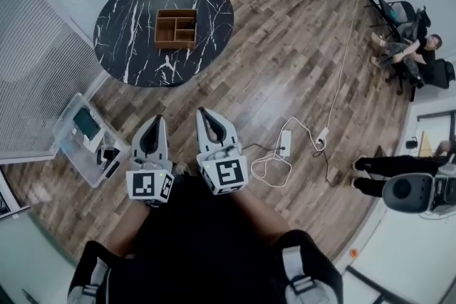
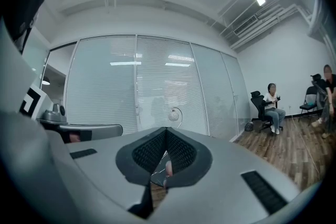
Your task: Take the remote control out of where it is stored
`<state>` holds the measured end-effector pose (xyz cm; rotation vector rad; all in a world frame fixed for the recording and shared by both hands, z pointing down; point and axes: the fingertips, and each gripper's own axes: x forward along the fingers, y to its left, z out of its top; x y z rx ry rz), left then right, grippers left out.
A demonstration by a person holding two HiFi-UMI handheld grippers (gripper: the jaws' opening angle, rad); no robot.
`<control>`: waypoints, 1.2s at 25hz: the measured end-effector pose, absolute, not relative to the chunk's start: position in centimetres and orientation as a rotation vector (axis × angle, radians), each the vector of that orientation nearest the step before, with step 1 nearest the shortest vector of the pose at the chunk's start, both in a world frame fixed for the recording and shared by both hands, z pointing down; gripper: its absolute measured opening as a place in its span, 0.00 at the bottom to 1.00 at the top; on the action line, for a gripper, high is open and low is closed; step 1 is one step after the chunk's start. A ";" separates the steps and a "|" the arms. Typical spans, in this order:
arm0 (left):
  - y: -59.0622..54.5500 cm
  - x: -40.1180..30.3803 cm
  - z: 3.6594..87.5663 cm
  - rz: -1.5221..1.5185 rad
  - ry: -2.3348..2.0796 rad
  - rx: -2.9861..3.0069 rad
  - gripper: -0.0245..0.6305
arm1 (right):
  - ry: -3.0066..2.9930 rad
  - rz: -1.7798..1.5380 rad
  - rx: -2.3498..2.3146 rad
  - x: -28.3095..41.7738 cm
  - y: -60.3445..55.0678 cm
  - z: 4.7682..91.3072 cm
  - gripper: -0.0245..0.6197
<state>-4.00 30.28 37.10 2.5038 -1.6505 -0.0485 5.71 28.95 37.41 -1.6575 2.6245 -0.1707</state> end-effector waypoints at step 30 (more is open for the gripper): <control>21.8 -0.3 37.3 -0.006 -1.831 2.371 0.05 | 2.732 -0.232 -1.453 8.4 18.7 37.9 0.04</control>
